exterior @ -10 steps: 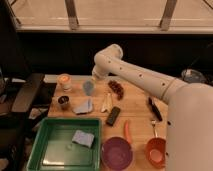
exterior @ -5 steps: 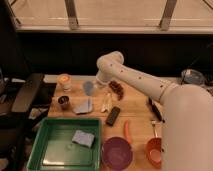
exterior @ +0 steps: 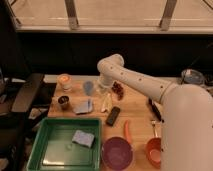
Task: Place banana in plastic cup
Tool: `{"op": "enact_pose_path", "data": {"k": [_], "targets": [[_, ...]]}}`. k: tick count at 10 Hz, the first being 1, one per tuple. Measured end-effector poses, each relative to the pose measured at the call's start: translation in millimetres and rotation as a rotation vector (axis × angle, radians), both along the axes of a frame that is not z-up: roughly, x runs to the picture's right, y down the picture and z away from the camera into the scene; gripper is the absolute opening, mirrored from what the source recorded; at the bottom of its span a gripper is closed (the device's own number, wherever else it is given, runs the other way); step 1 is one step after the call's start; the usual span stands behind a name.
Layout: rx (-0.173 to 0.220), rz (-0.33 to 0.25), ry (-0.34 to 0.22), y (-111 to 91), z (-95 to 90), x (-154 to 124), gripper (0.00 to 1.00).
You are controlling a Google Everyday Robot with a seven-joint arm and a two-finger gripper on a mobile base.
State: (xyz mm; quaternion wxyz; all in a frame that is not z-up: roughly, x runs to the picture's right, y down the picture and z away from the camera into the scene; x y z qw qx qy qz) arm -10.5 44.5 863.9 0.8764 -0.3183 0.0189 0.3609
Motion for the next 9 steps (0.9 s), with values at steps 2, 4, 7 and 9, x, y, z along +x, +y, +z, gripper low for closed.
{"op": "enact_pose_path", "data": {"k": [2, 4, 7, 9], "targets": [[-0.03, 0.014, 0.046, 10, 6.7, 3, 0.8], [-0.08, 0.044, 0.082, 24, 21.0, 7, 0.8], [-0.154, 0.071, 0.115, 41, 44.0, 10, 0.8], [-0.182, 0.071, 0.127, 45, 56.5, 9, 0.76]]}}
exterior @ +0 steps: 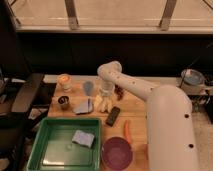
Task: Place banana in plastic cup
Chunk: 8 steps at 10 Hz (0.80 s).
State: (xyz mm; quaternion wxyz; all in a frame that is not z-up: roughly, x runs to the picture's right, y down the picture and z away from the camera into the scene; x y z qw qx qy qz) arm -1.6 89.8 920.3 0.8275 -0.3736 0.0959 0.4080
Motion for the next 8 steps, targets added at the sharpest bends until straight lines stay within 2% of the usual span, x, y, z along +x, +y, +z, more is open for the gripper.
{"op": "enact_pose_path", "data": {"k": [1, 2, 5, 6, 8], "targets": [[-0.008, -0.002, 0.001, 1.8, 3.9, -1.5, 0.69], [-0.013, -0.006, 0.001, 3.3, 7.1, -4.0, 0.57], [-0.006, -0.03, 0.002, 4.3, 5.9, -7.0, 0.28], [0.005, -0.035, 0.003, 2.7, 5.3, -7.6, 0.16], [0.024, -0.04, 0.002, -1.5, 3.7, -8.2, 0.01]]}}
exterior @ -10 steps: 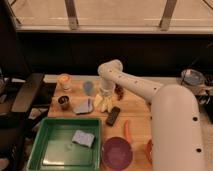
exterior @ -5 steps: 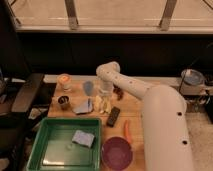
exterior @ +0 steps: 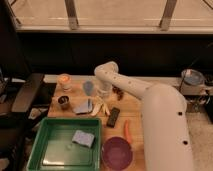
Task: Place banana in plastic cup
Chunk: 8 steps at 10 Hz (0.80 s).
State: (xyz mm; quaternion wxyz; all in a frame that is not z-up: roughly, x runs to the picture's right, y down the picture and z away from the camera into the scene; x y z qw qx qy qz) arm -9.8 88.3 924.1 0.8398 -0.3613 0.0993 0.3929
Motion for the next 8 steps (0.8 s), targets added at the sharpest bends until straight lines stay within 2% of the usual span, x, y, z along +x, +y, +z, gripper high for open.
{"op": "enact_pose_path", "data": {"k": [1, 3, 7, 8], "targets": [[0.011, -0.002, -0.002, -3, -0.9, 0, 0.0], [0.063, -0.007, -0.004, -23, -9.5, 2, 0.0], [0.215, -0.022, -0.051, -104, -45.4, 3, 0.0], [0.264, -0.027, -0.077, -134, -56.2, -2, 0.0]]}}
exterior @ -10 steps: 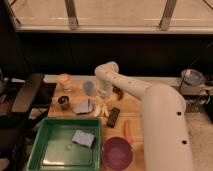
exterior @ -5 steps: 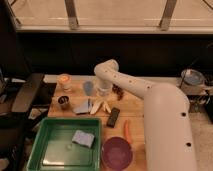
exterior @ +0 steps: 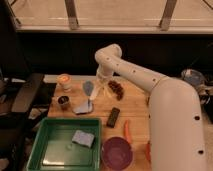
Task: Place banana in plastic cup
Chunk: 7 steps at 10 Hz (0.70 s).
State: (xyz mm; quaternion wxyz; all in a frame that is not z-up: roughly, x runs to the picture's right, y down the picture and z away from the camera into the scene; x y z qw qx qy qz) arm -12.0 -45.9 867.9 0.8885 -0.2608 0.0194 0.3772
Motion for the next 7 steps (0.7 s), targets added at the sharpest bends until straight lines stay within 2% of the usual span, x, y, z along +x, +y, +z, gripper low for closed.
{"op": "enact_pose_path", "data": {"k": [2, 4, 5, 7], "targets": [[0.07, -0.016, -0.051, -46, -9.1, -15, 0.0], [0.109, -0.048, -0.116, -74, -12.9, -49, 0.0], [0.114, -0.056, -0.136, -78, -12.1, -60, 0.02], [0.106, -0.069, -0.16, -75, -0.6, -69, 0.2]]}}
